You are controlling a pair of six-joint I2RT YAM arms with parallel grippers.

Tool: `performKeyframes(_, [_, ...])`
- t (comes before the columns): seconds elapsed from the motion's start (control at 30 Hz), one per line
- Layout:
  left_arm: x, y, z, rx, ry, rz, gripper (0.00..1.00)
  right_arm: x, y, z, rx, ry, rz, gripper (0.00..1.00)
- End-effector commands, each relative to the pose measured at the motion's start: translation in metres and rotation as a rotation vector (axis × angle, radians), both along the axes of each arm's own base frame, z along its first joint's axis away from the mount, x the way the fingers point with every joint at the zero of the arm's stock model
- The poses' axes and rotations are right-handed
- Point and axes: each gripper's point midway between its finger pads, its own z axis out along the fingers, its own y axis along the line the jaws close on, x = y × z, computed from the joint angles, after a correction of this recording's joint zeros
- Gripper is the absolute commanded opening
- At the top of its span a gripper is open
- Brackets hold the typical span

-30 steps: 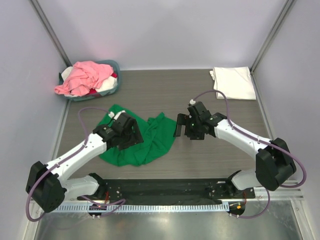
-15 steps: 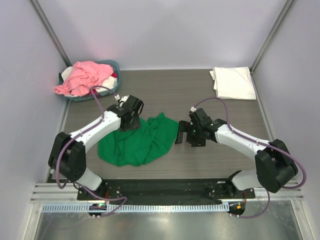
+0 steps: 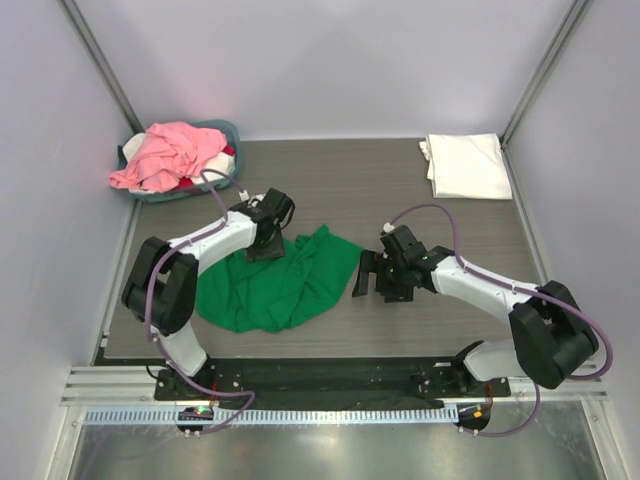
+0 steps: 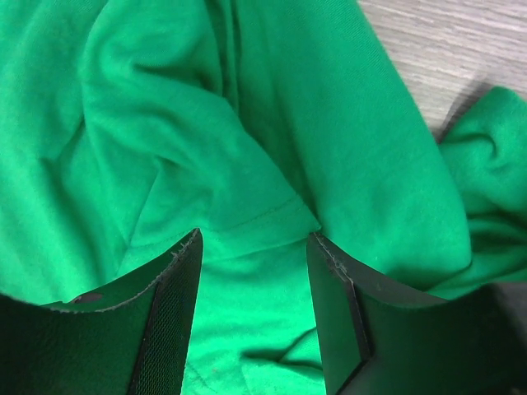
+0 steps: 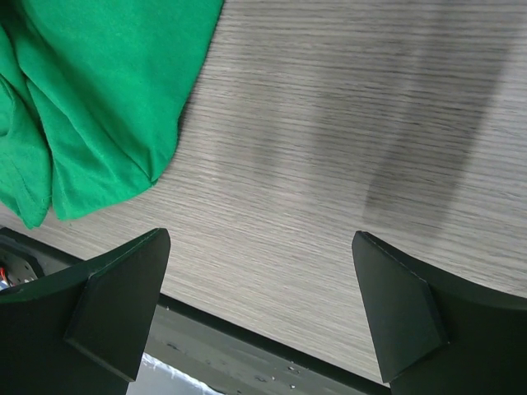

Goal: Fold and stack the t-shirts
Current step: Flatten the tshirt out

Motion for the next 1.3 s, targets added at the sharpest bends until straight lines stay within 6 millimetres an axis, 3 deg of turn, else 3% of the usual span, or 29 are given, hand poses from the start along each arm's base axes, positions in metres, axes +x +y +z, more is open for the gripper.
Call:
performKeyframes(0.0, [0.021,-0.01,0.01,-0.024,-0.055,-0.009,0.55,0.004,0.008,0.006,0.05,-0.022,-0.002,0.98])
performKeyframes(0.27, [0.026,-0.008,0.009,-0.008,-0.06,-0.006,0.6,-0.002,0.008,-0.002,0.062,-0.003,-0.009,0.98])
performKeyframes(0.57, [0.026,0.001,0.001,0.041,-0.047,0.006,0.56,-0.004,0.008,-0.006,0.066,0.006,-0.006,0.98])
performKeyframes(0.73, [0.025,0.006,0.005,0.056,-0.05,0.013,0.4,-0.005,0.008,-0.008,0.065,0.015,-0.007,0.98])
performKeyframes(0.87, [0.026,0.01,0.021,0.061,-0.079,0.014,0.0,-0.005,0.009,-0.01,0.064,0.015,-0.006,0.97])
performKeyframes(0.9, [0.024,0.012,0.026,0.071,-0.078,0.017,0.0,-0.005,0.009,-0.011,0.064,0.017,-0.005,0.97])
performKeyframes(1.0, [0.024,0.016,0.055,0.066,-0.118,0.023,0.0,-0.004,0.01,-0.01,0.066,0.016,-0.007,0.97])
performKeyframes(1.03, [0.026,0.016,0.075,0.046,-0.162,0.029,0.0,-0.003,0.01,-0.009,0.066,0.014,-0.005,0.97])
performKeyframes(1.13, [0.023,0.019,0.111,0.023,-0.217,0.032,0.0,-0.001,0.011,-0.006,0.071,0.004,-0.006,0.97])
performKeyframes(1.17, [0.024,0.018,0.14,-0.014,-0.281,0.035,0.0,0.001,0.012,-0.004,0.073,-0.001,-0.006,0.97])
performKeyframes(1.23, [0.018,0.02,0.165,-0.039,-0.317,0.035,0.0,0.003,0.013,-0.001,0.078,-0.01,-0.008,0.97])
performKeyframes(1.27, [0.016,0.021,0.19,-0.071,-0.372,0.036,0.0,0.007,0.015,0.004,0.083,-0.021,-0.009,0.97])
